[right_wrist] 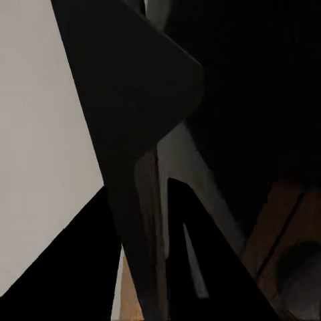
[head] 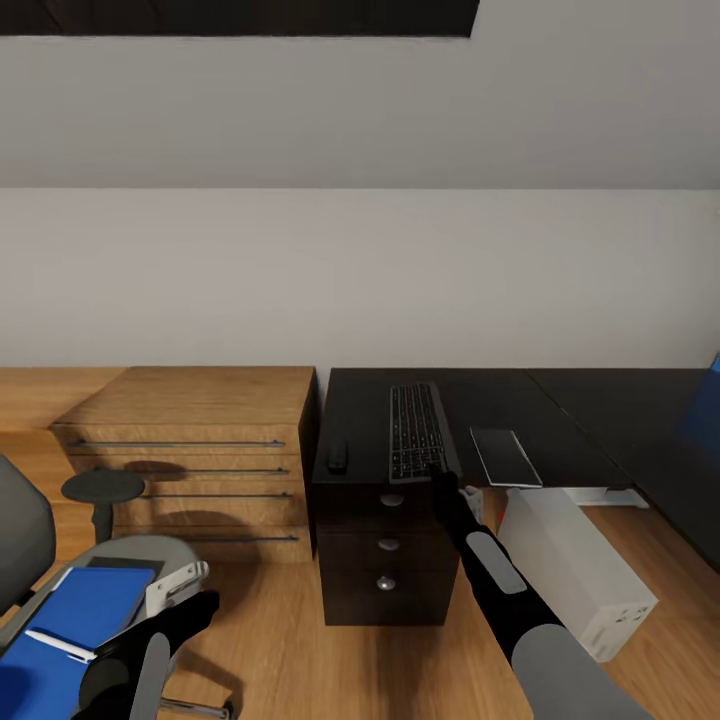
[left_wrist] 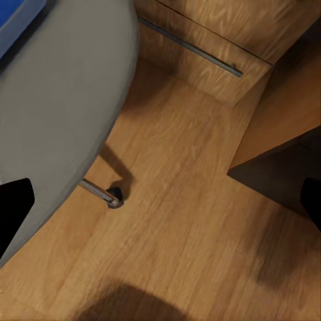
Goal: In the bedroom, organize the workspace by keeping the computer under the desk, ensuring the monitor is on the desk, placing the keyboard on the desk next to the monitor, placing the mouse on the desk next to the keyboard, moving the folder from the swivel chair onto the desk next to the mouse, stacking the notebook on top of the folder with the pen on top of the notebook, and positioning the swivel chair next to the desk.
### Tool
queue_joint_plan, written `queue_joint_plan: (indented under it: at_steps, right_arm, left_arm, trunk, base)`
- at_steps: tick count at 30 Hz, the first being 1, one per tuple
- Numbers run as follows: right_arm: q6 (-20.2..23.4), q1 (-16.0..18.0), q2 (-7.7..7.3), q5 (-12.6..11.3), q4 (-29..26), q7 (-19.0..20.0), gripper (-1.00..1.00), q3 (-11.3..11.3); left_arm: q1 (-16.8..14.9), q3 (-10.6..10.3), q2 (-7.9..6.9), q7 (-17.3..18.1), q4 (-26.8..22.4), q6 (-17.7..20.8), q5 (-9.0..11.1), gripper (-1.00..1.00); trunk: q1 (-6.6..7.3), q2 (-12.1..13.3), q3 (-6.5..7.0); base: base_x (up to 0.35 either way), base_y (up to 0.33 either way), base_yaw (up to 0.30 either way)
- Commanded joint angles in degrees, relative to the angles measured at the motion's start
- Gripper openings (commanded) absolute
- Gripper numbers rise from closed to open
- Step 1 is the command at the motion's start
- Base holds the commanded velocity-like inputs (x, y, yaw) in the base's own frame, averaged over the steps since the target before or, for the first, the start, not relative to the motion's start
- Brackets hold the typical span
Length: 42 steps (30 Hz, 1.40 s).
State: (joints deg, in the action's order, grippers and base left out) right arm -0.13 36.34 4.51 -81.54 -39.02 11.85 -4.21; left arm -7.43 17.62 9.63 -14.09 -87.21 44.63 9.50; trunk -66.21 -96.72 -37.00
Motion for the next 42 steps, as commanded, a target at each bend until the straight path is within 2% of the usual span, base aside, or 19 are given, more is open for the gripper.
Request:
queue_joint_plan:
  at_steps: [1, 7, 17, 20, 22, 27, 30, 33, 38, 42]
  right_arm:
    - [0.1, -0.1, -0.02, -0.8, -1.6, 0.2, -1.0, -0.1]
    - [0.3, -1.3, -0.1, -0.8, -5.9, 0.0, -1.0, 0.0]
    - [1.4, -1.9, -0.11, -0.9, -7.8, -0.1, -1.0, 0.0]
    - [1.4, -3.5, -0.11, -0.9, -11.1, -0.4, -1.0, 0.0]
    - [1.4, -6.1, -0.11, -0.9, -16.8, -3.0, -1.0, 0.0]
    - [1.4, -9.9, -0.07, -0.9, -24.0, -5.8, -1.0, -0.1]
    - [1.4, -15.7, 0.14, -1.0, -34.4, -8.5, -1.0, -0.2]
    - [1.3, -19.8, 0.25, -1.0, -41.4, -11.7, -1.0, -0.9]
    - [1.2, -21.6, 0.19, -0.9, -44.9, -14.5, -1.0, -2.3]
    - [2.1, -22.2, -0.02, -0.8, -45.7, -20.5, -1.0, -2.8]
  left_arm:
    - [0.0, 0.1, 0.04, -0.4, -0.1, 0.2, 0.6, 1.0]
    - [0.0, 0.0, 0.04, -0.4, -0.1, 0.2, 0.6, 1.0]
    - [0.0, 0.0, 0.04, -0.4, -0.1, 0.2, 0.6, 1.0]
    - [0.0, 0.0, 0.04, -0.4, -0.1, 0.2, 0.6, 1.0]
    - [0.0, 0.1, 0.04, -0.4, -0.1, 0.2, 0.6, 1.0]
    - [0.0, 0.1, 0.04, -0.4, -0.1, 0.2, 0.6, 1.0]
    - [0.0, 0.1, 0.04, -0.4, -0.1, 0.2, 0.6, 1.0]
    - [0.0, 0.1, 0.04, -0.4, 0.0, 0.2, 0.6, 1.0]
    - [0.0, 0.1, 0.04, -0.3, 0.0, 0.2, 0.6, 1.0]
    - [0.0, 0.1, 0.04, -0.4, 0.0, 0.2, 0.6, 1.0]
  trunk:
    - [0.23, 0.4, 0.13]
    - [1.55, 2.8, 1.2]
    - [3.74, 6.8, 3.0]
    - [4.4, 8.0, 3.54]
    - [4.62, 8.4, 3.72]
    - [4.62, 8.4, 3.72]
    - [4.62, 8.4, 3.72]
    - [4.62, 8.4, 3.72]
    - [4.62, 8.4, 3.72]
    - [4.62, 8.4, 3.72]
  base:
    - [0.0, 0.0, 0.0]
    - [0.0, 0.0, 0.0]
    - [0.0, 0.0, 0.0]
    - [0.0, 0.0, 0.0]
    - [0.0, 0.0, 0.0]
    - [0.0, 0.0, 0.0]
    - [0.0, 0.0, 0.0]
    - [0.0, 0.0, 0.0]
    - [-0.009, -0.006, 0.0]
    - [-0.168, -0.131, 0.0]
